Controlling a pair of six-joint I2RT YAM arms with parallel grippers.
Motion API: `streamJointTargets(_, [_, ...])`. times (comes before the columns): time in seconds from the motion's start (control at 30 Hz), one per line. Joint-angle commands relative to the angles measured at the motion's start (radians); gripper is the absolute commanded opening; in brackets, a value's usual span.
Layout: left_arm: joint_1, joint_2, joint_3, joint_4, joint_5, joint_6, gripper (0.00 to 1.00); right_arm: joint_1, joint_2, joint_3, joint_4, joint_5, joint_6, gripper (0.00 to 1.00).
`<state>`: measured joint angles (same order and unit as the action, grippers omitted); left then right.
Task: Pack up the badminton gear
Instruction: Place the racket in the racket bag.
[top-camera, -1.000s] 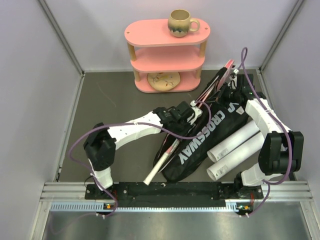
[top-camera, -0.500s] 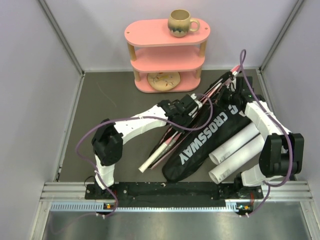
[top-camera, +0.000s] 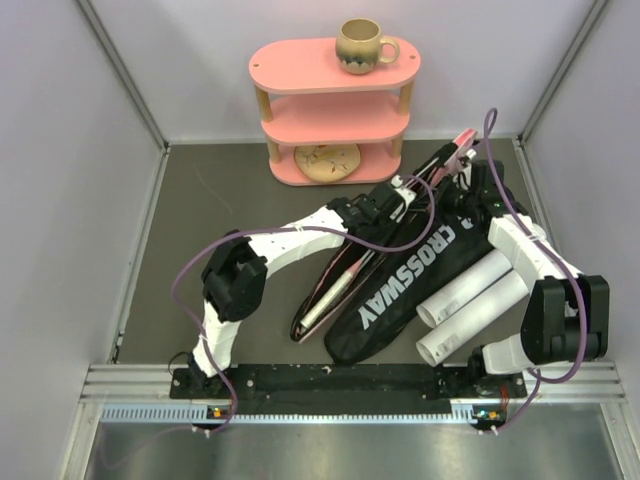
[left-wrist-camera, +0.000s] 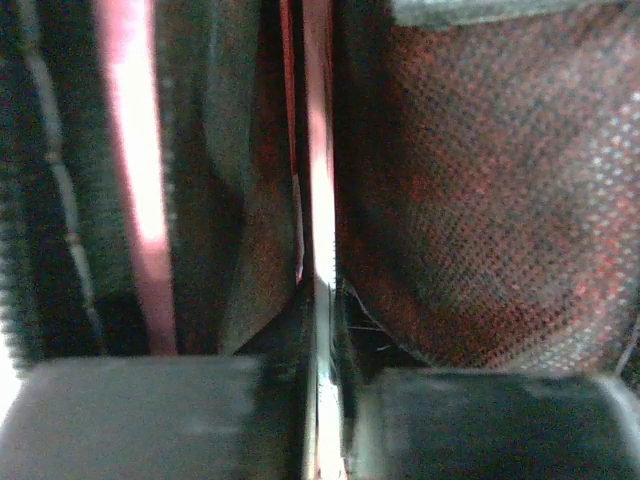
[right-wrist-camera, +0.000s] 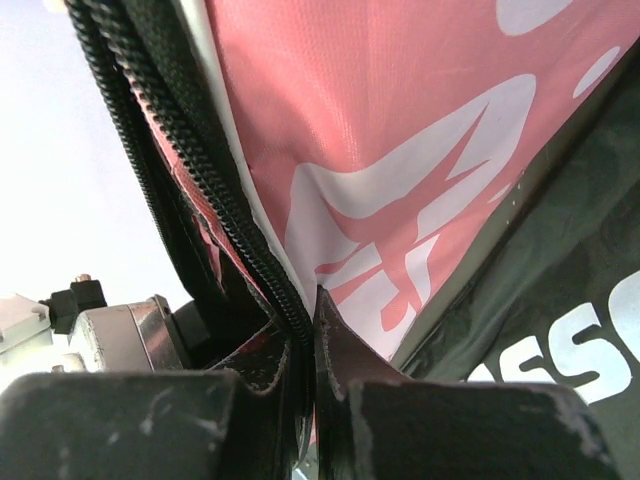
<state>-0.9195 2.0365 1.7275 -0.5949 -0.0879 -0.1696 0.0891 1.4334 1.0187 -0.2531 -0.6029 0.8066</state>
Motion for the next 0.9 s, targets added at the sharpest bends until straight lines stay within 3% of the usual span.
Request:
streamJointTargets(0.0, [0.004, -0.019, 0.046, 0.192, 0.046, 0.022, 0.19, 0.031, -0.047, 0.023, 0.035, -0.127, 0.037, 0.00])
streamJointTargets(0.03, [0.011, -0.036, 0.062, 0.146, 0.066, 0.006, 0.32, 0.031, -0.039, 0.032, 0.031, -0.129, 0.025, 0.00])
streamJointTargets(0.07, [0.013, -0.056, 0.073, 0.103, 0.089, -0.005, 0.60, 0.031, -0.033, 0.037, 0.017, -0.130, 0.019, 0.00])
streamJointTargets(0.1, [0.016, -0.087, 0.051, 0.065, 0.197, -0.016, 0.76, 0.029, -0.027, 0.040, 0.011, -0.132, 0.013, 0.00])
streamJointTargets(0.27, [0.024, -0.447, -0.292, 0.200, 0.427, -0.054, 0.79, 0.031, -0.025, 0.044, -0.006, -0.112, -0.023, 0.00])
streamJointTargets(0.37, [0.048, -0.585, -0.376, 0.244, 0.542, -0.103, 0.76, 0.031, -0.034, 0.043, -0.011, -0.113, -0.032, 0.00])
streamJointTargets(0.43, [0.056, -0.630, -0.390, 0.247, 0.513, -0.116, 0.87, 0.032, -0.042, 0.038, -0.015, -0.110, -0.032, 0.00])
streamJointTargets(0.5, [0.059, -0.625, -0.394, 0.253, 0.398, -0.111, 0.99, 0.031, -0.051, 0.034, -0.014, -0.109, -0.018, 0.00])
streamJointTargets(0.57, [0.067, -0.564, -0.355, 0.222, 0.323, -0.107, 0.99, 0.032, -0.054, 0.031, -0.014, -0.100, -0.007, 0.00])
streamJointTargets(0.7, [0.082, -0.371, -0.232, 0.150, 0.359, -0.036, 0.99, 0.037, -0.073, 0.029, 0.000, -0.071, 0.046, 0.00])
streamJointTargets(0.87, [0.079, -0.250, -0.108, 0.072, 0.415, 0.010, 0.99, 0.052, -0.084, 0.031, 0.026, -0.012, 0.092, 0.00])
